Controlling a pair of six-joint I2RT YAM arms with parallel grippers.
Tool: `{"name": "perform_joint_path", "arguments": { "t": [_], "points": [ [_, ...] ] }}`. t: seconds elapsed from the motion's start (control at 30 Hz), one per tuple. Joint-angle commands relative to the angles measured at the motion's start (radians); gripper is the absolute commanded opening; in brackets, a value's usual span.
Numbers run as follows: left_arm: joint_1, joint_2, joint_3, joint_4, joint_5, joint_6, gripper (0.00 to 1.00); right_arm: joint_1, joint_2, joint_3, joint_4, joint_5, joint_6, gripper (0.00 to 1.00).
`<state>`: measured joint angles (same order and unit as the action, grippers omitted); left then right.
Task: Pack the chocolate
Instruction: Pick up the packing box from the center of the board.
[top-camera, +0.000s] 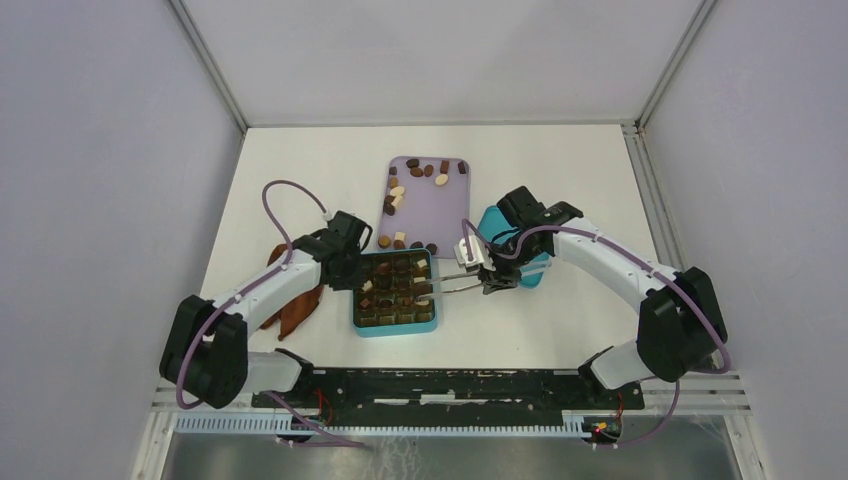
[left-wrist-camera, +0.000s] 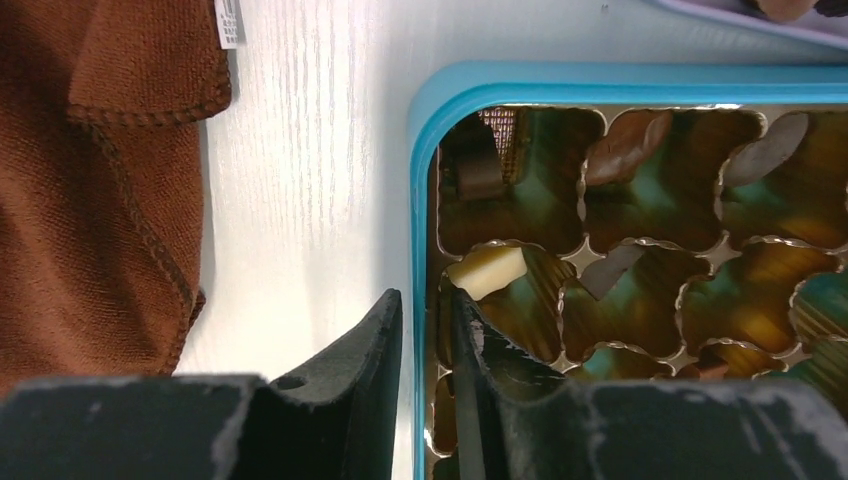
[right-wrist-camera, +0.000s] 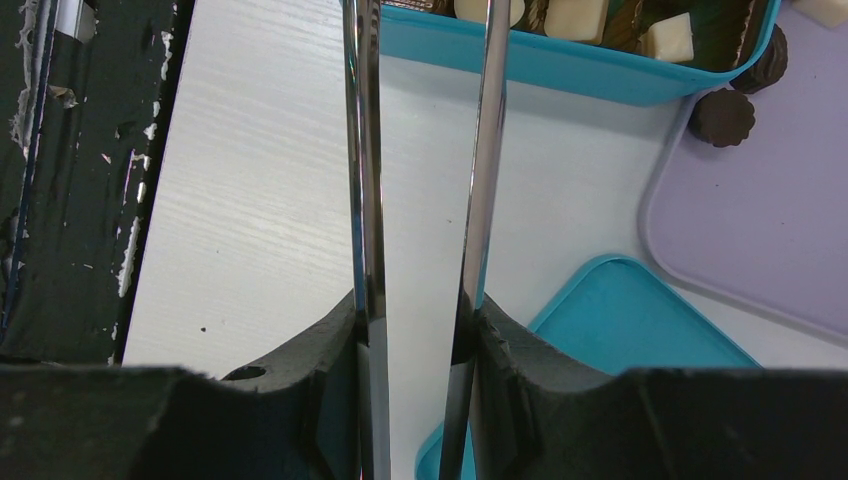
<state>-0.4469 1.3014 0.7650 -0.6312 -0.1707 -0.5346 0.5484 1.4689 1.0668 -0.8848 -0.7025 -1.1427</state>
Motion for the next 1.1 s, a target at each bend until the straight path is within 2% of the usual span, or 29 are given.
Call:
{"name": "perform_joint_path", "arguments": {
  "t": [0.0,0.07,0.17,0.2,0.63,0.93,1.07],
  "points": [
    [0.006,0.016,-0.006,0.044,0.028,-0.006,0.3,0.005,-0.005,0.002,0.011,-0.018,-0.02,0.03],
    [0.007,0.018,-0.011,0.052,0.027,-0.003,0.25,0.005,-0.004,0.002,0.01,-0.019,-0.017,0.03],
    [0.008,0.001,-0.011,0.056,0.014,-0.003,0.04,0.005,-0.004,0.002,0.008,-0.021,-0.018,0.03],
    [0.007,-0.012,-0.01,0.056,0.005,-0.006,0.02,0.005,-0.003,0.003,0.005,-0.023,-0.019,0.03],
    [-0.033,-0.375,-0.031,0.16,-0.118,0.09,0.02,0.006,-0.019,0.116,-0.186,-0.199,-0.122,0.03],
    [-0.061,-0.426,-0.037,0.2,-0.106,0.12,0.02,0.005,-0.059,0.133,-0.212,-0.211,-0.138,0.03],
    [-0.062,-0.343,-0.004,0.154,-0.07,0.084,0.02,0.006,-0.056,0.111,-0.163,-0.159,-0.093,0.03]
  ]
}}
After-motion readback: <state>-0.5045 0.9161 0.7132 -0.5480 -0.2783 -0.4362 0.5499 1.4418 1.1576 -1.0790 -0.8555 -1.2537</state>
